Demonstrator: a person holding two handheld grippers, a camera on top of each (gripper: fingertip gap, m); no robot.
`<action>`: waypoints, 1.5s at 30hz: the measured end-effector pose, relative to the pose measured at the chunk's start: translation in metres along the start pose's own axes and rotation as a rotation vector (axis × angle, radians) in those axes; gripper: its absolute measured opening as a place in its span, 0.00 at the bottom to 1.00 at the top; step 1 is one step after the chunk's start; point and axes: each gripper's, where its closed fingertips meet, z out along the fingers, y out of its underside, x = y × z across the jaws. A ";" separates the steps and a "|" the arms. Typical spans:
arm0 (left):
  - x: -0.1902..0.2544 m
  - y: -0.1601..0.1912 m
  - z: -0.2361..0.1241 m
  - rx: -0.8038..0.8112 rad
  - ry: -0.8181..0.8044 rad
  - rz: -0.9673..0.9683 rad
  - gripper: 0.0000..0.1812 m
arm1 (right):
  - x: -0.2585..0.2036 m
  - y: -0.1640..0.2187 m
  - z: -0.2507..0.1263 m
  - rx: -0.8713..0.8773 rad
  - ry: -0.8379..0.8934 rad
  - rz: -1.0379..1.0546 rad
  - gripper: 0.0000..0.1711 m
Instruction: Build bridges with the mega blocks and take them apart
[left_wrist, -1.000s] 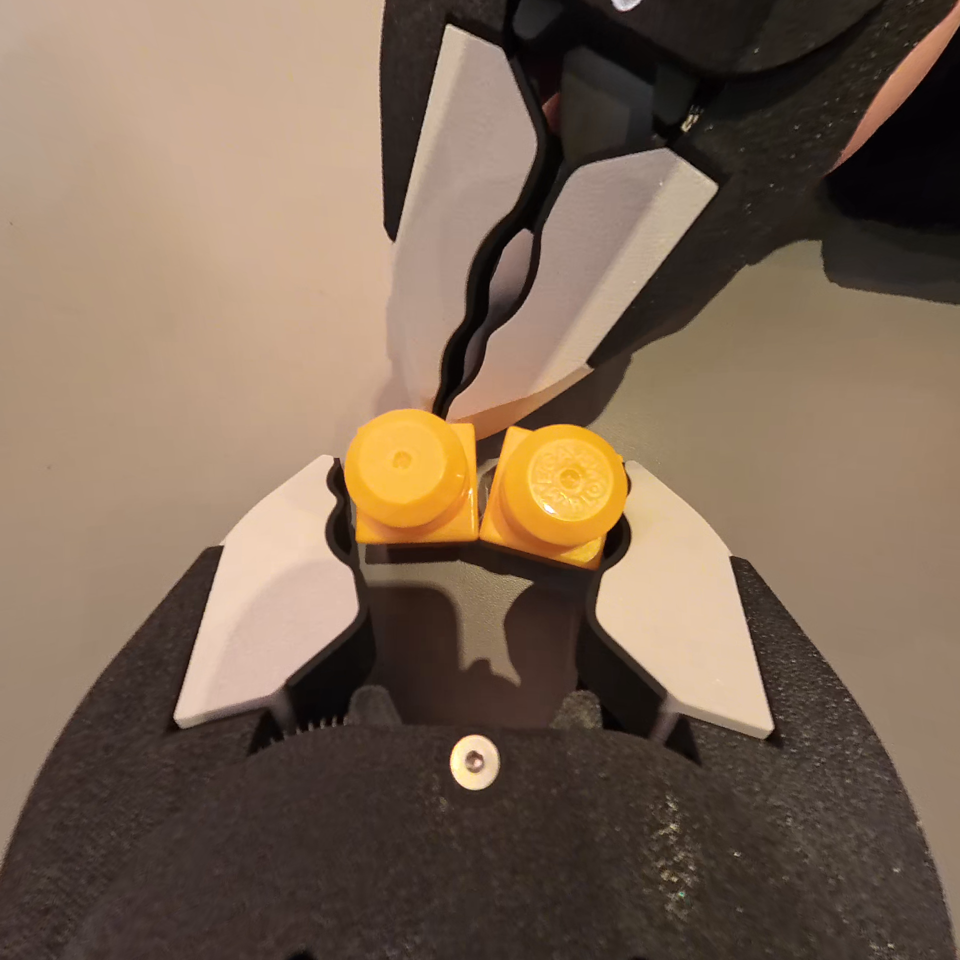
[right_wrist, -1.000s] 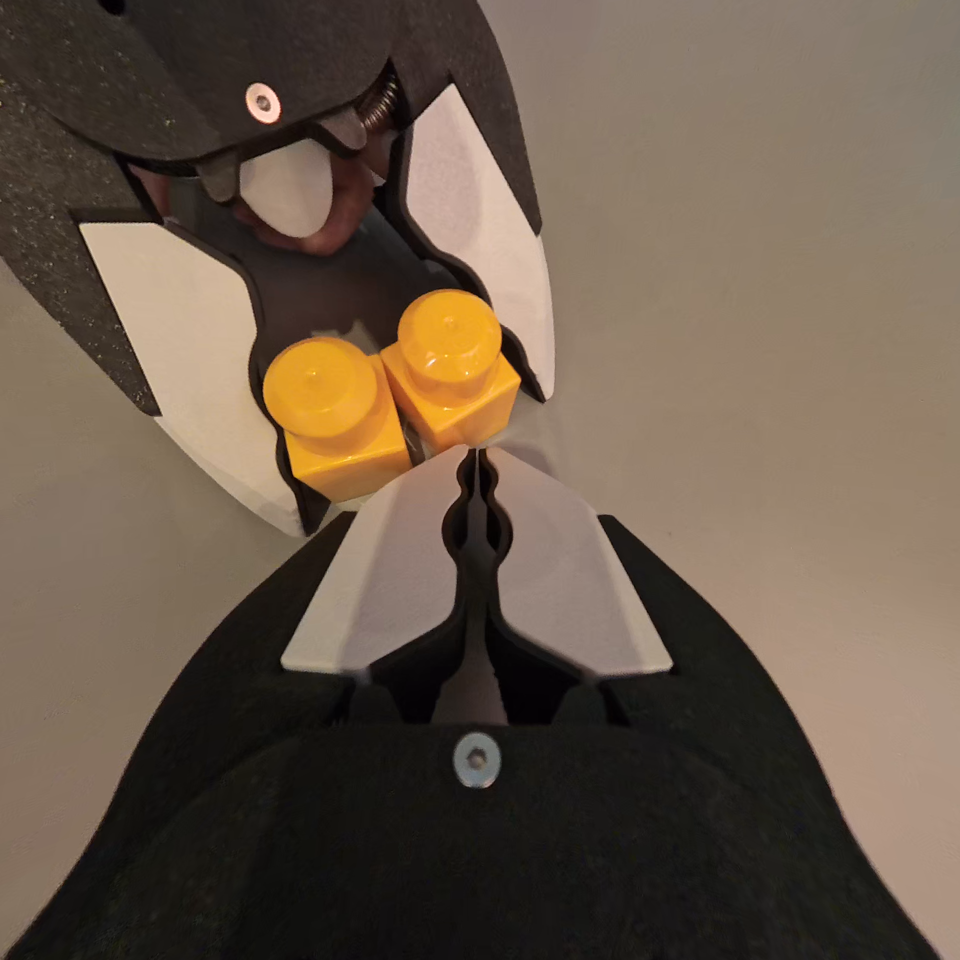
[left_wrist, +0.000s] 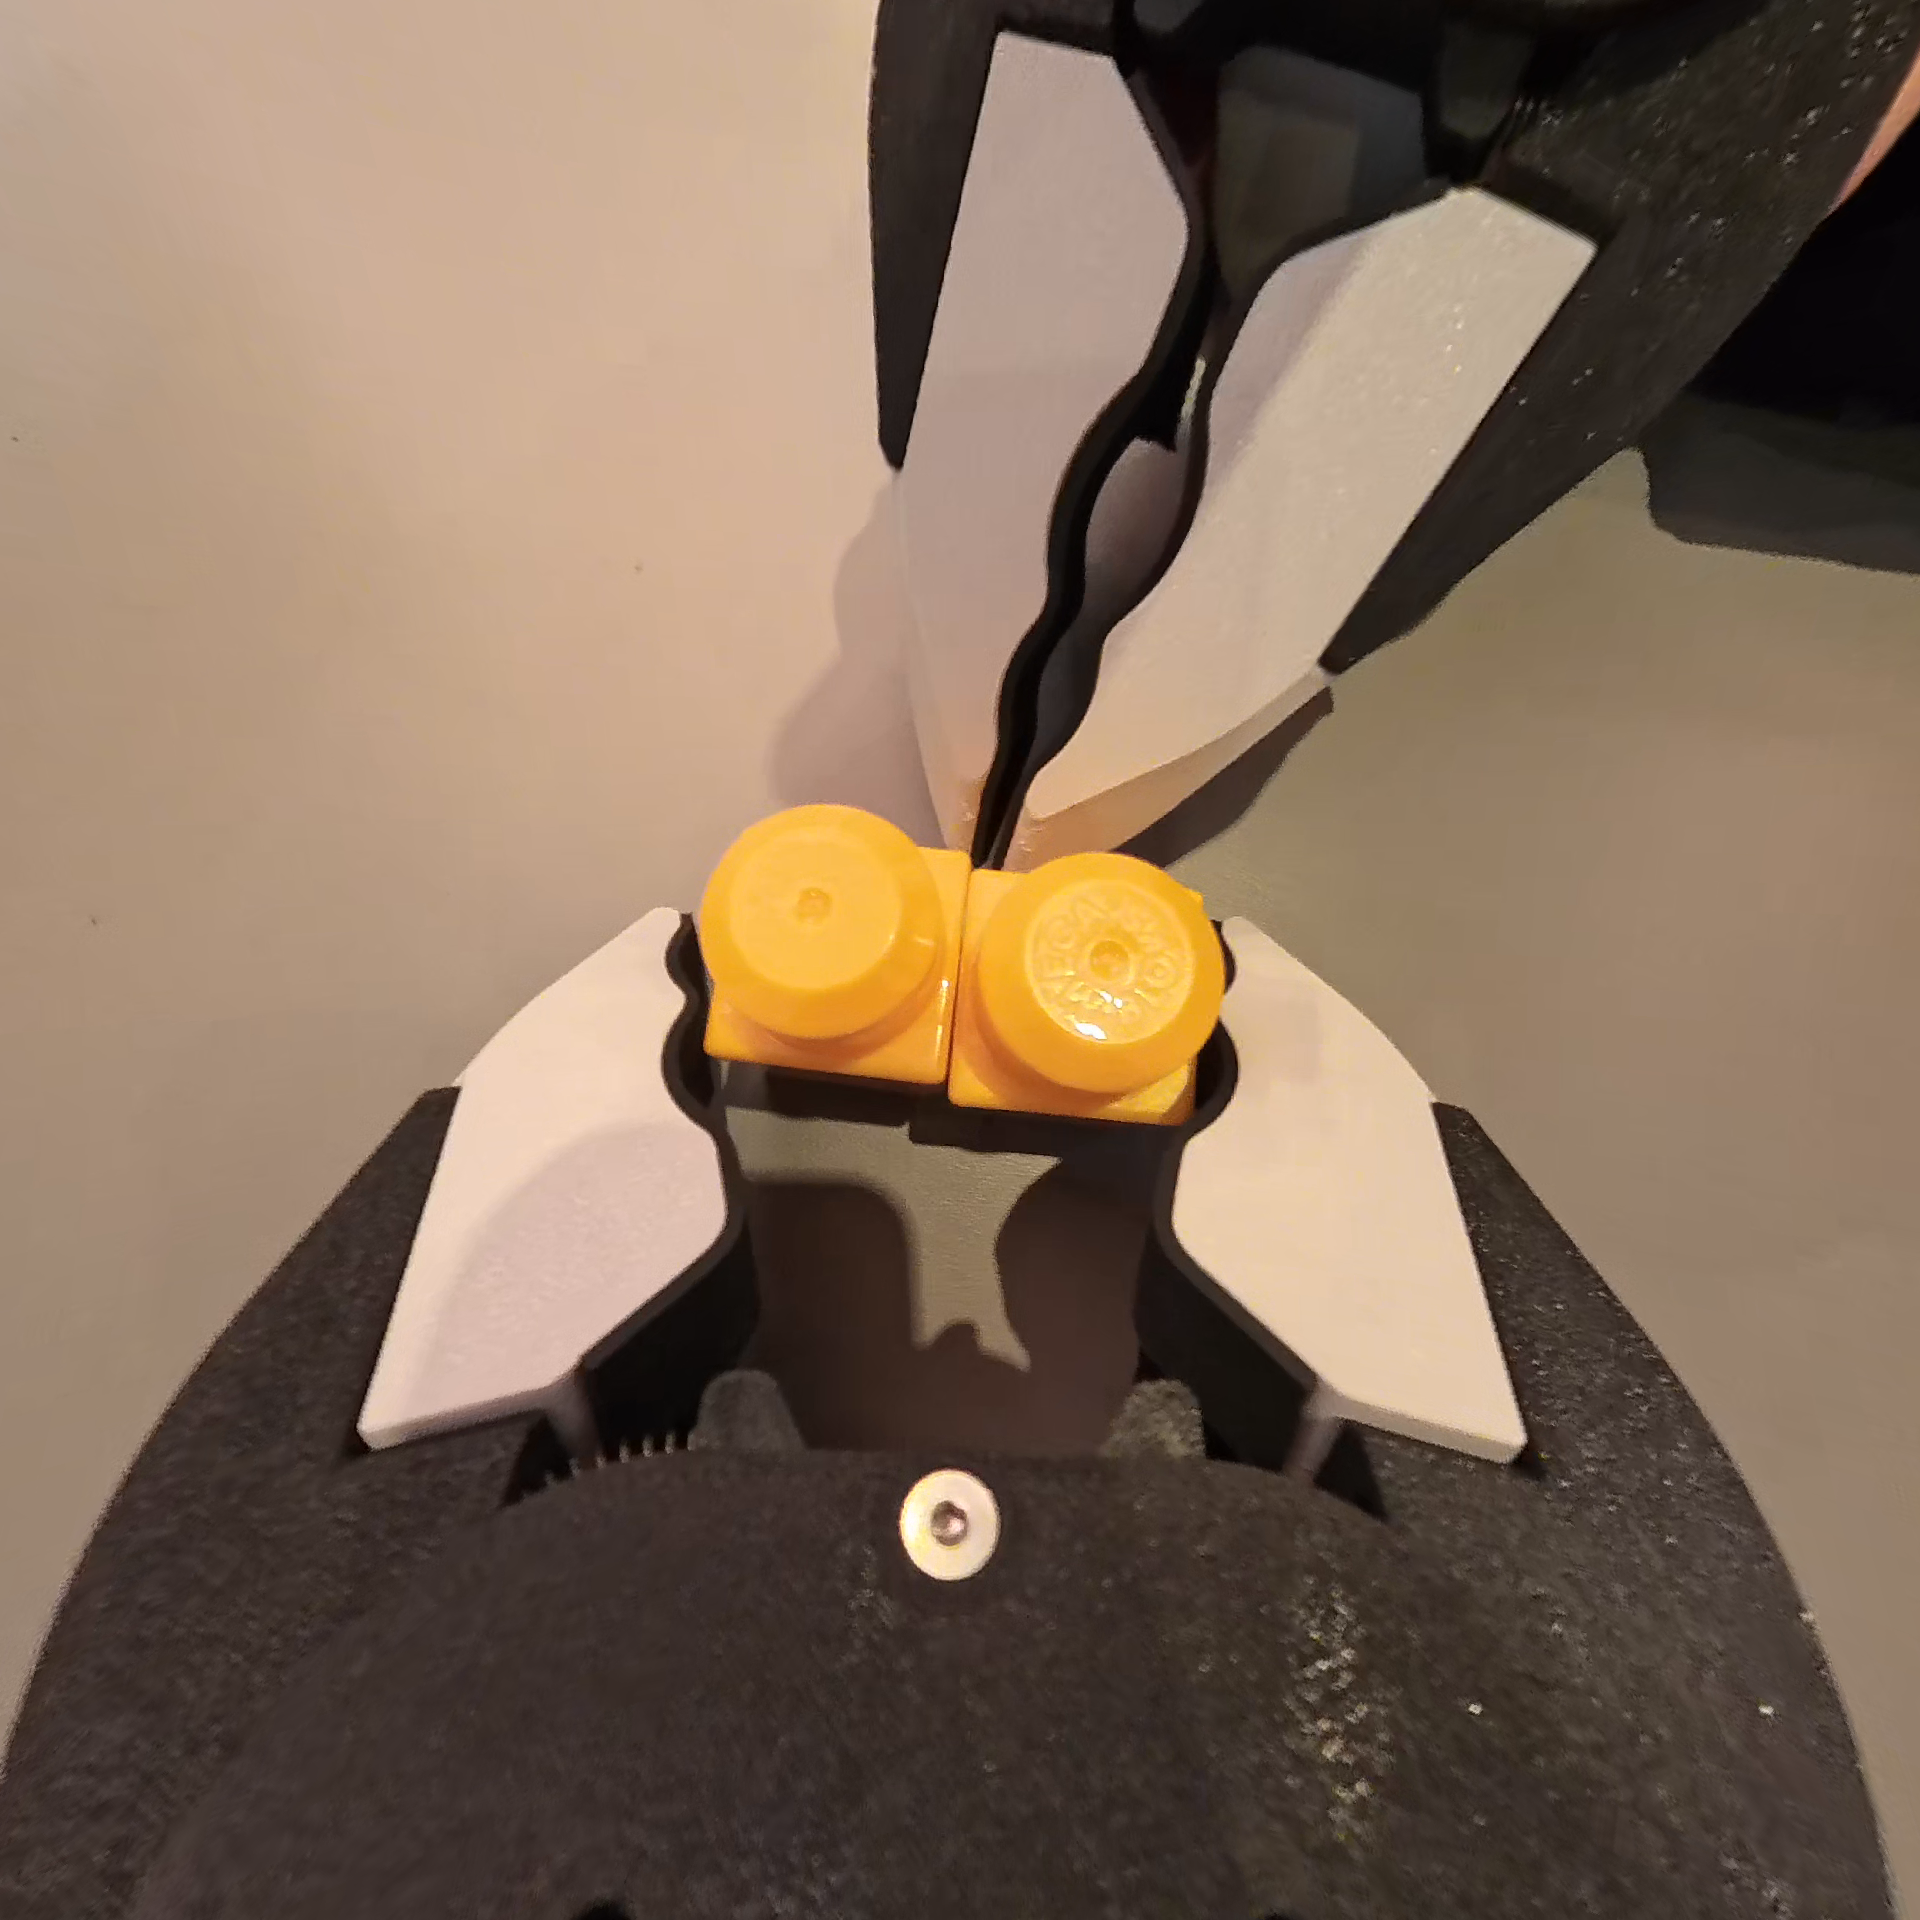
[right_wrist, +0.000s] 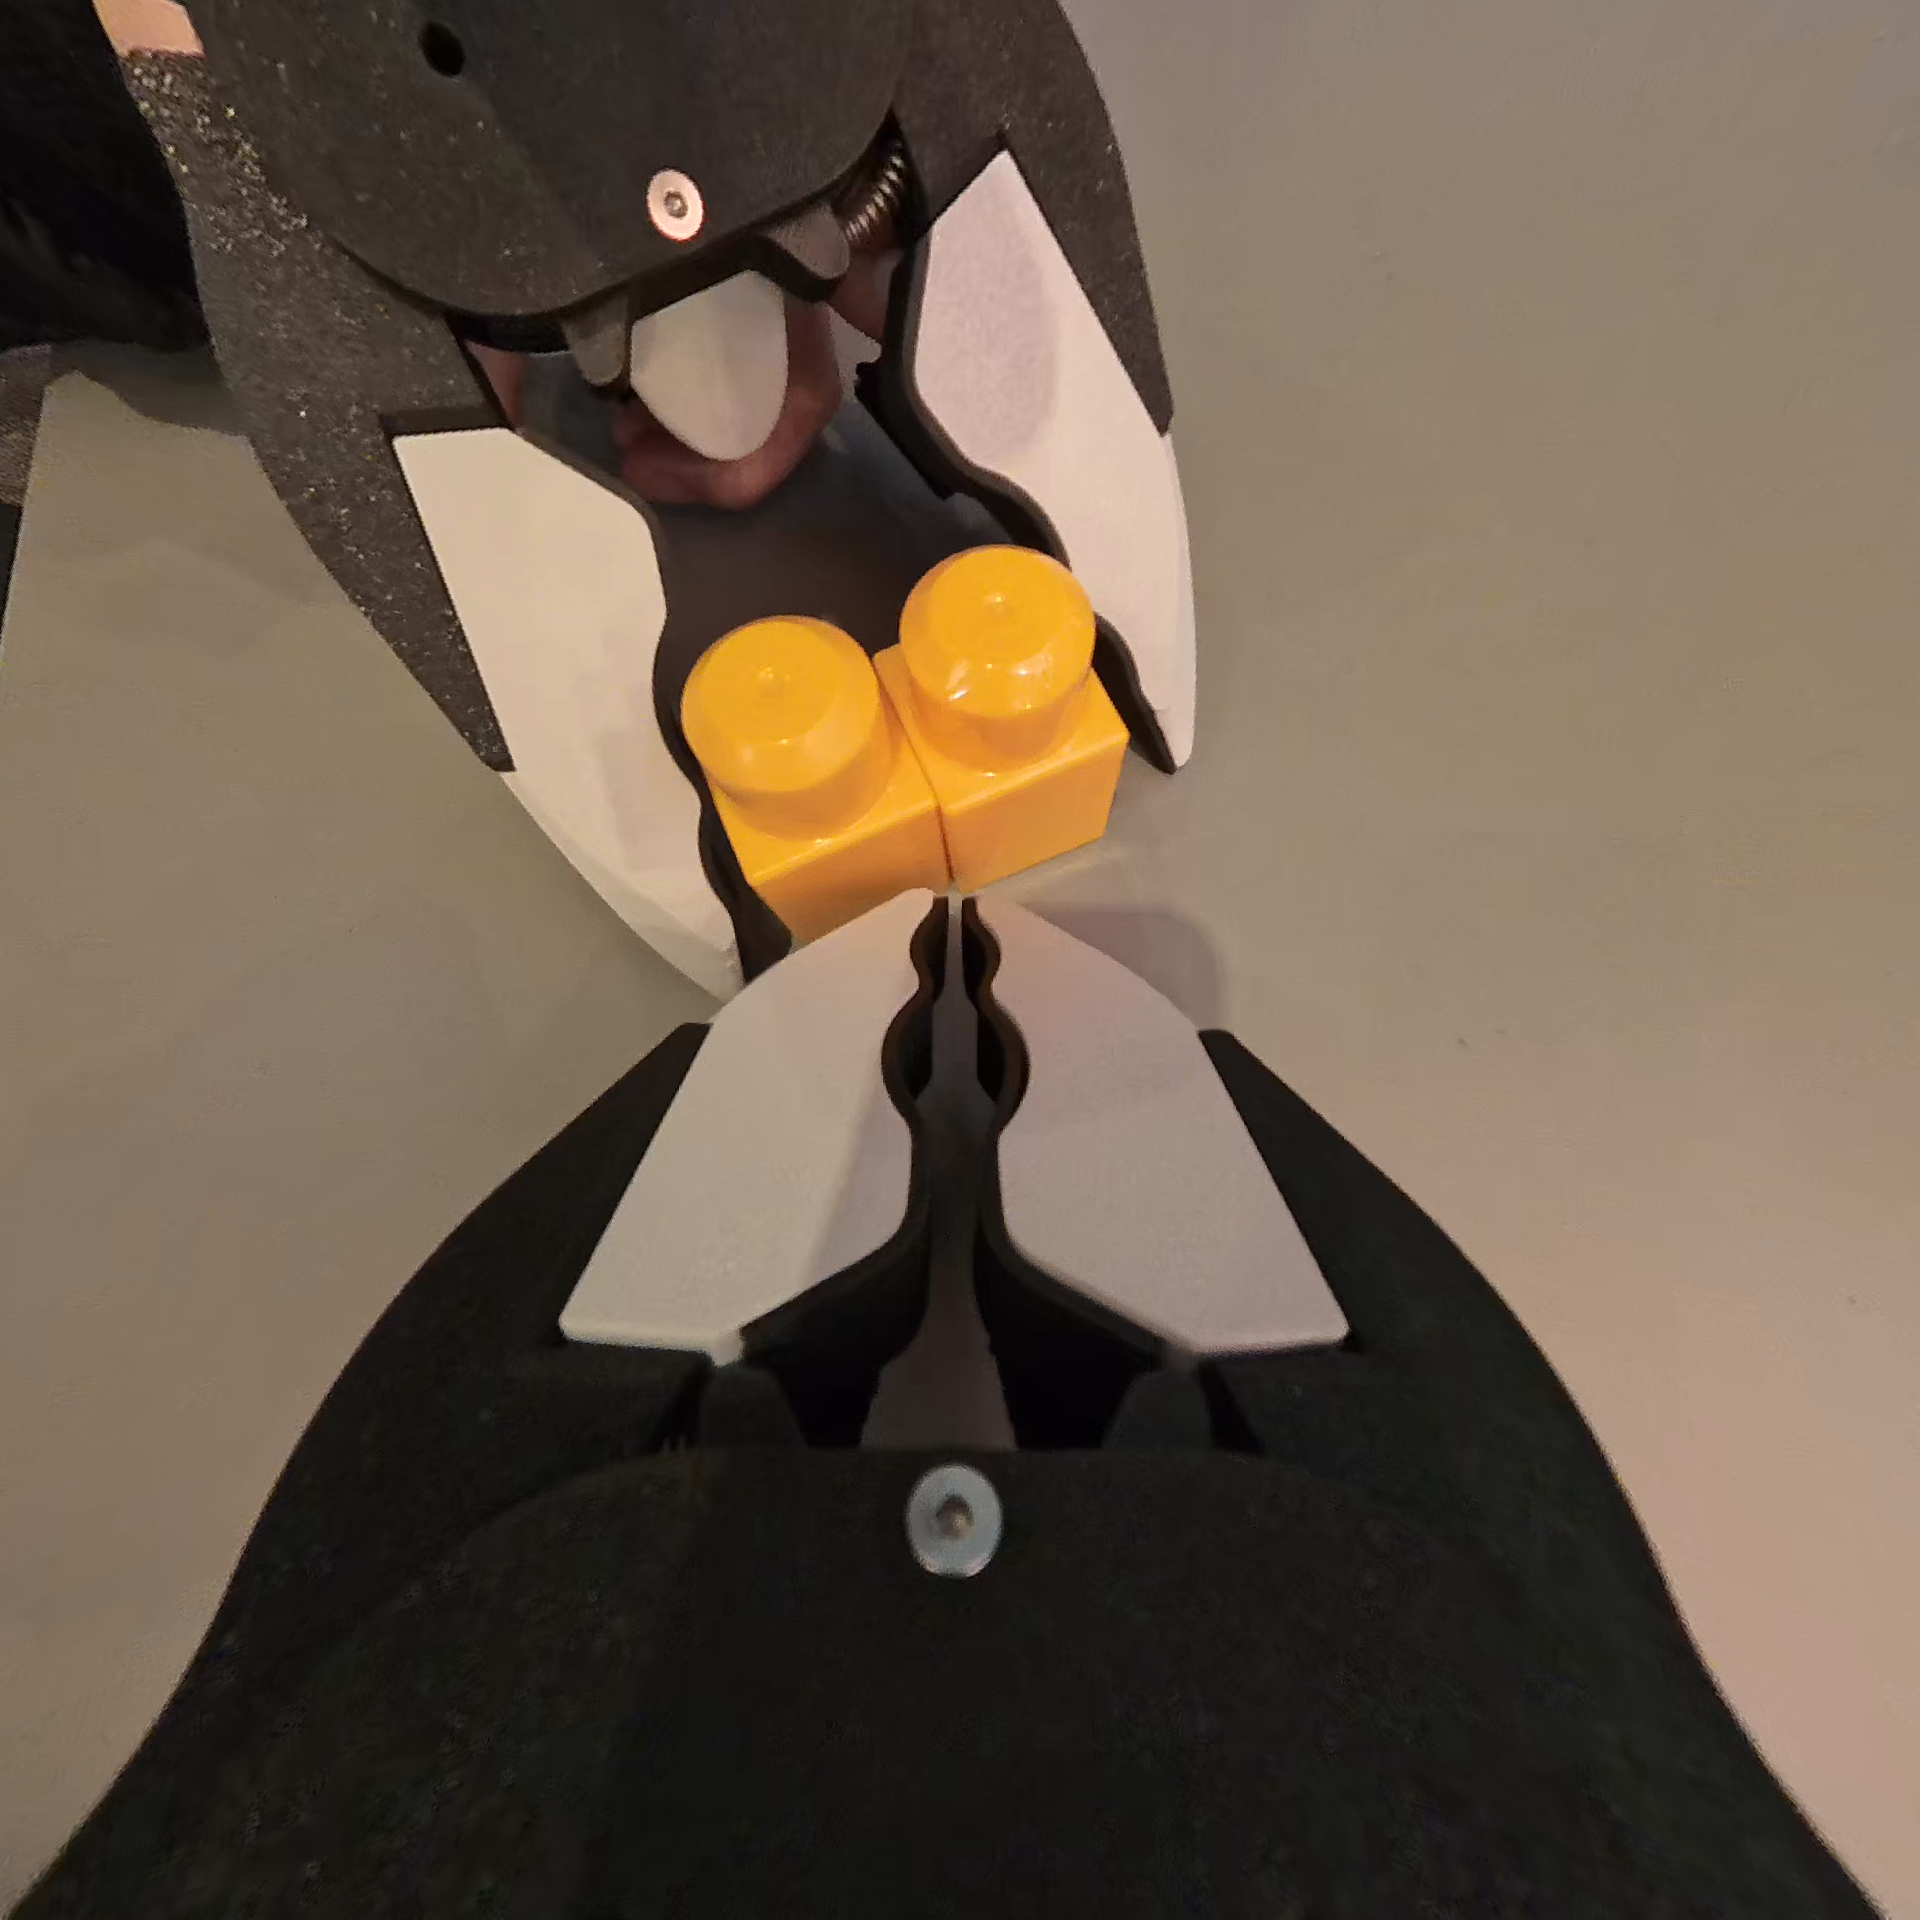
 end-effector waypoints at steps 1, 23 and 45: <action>0.000 0.000 0.000 0.000 0.000 0.000 0.50 | 0.000 0.000 0.000 0.001 0.002 0.000 0.01; 0.001 0.000 0.000 -0.003 0.006 0.006 0.52 | 0.019 -0.006 0.006 0.028 0.079 0.005 0.02; 0.000 -0.003 0.003 0.001 0.012 0.012 0.50 | 0.025 -0.002 -0.003 0.031 0.096 0.046 0.02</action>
